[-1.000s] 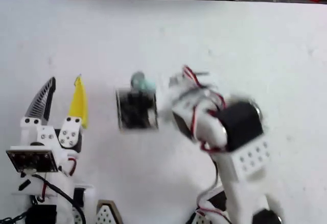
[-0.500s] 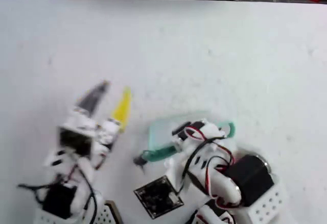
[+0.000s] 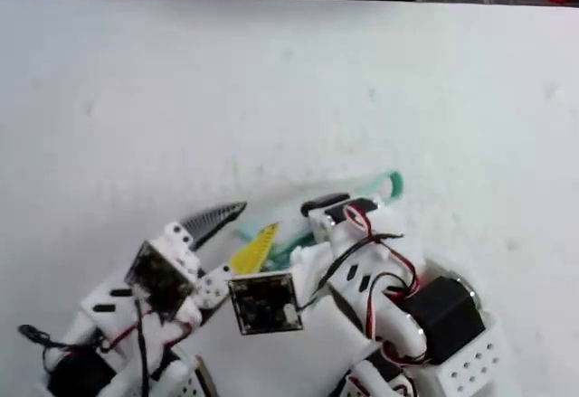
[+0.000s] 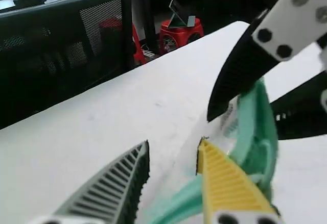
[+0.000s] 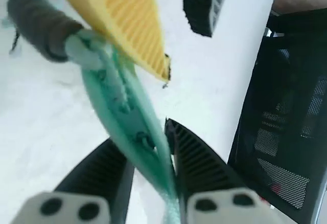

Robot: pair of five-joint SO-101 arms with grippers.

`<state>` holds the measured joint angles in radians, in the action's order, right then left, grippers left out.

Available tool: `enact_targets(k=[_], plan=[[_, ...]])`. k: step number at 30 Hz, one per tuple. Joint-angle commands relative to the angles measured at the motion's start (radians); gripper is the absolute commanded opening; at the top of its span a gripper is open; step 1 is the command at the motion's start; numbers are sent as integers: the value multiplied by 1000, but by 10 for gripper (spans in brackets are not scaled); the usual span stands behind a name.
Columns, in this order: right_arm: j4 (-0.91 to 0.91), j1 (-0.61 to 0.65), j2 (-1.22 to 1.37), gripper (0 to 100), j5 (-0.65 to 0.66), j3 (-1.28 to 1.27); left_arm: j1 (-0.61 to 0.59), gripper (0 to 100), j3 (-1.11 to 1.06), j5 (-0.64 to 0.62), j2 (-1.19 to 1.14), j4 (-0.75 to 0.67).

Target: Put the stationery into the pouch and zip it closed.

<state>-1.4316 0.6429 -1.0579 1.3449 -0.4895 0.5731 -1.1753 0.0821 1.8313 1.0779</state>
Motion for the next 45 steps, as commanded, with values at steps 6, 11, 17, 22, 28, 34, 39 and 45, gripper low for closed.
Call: enact_targets(k=[6,11,17,22,28,34,39,45], plan=[[216,-35,-22,18,-46,-71,-68,183,112,-15,-4,149],[269,-38,-16,18,-49,-80,-59,184,51,20,-4,147],[285,-36,-15,18,-51,-81,-61,184,29,146,-4,158],[283,10,-19,17,-51,-78,-71,182,-57,147,-4,15],[288,-30,-15,17,-43,-78,-159,181,92,147,-4,164],[283,-44,-15,17,-14,-78,-314,183,256,195,-4,253],[283,-39,-15,17,-12,-78,-259,184,133,258,-4,198],[252,2,-19,17,-15,-49,-148,184,-11,245,-4,81]])
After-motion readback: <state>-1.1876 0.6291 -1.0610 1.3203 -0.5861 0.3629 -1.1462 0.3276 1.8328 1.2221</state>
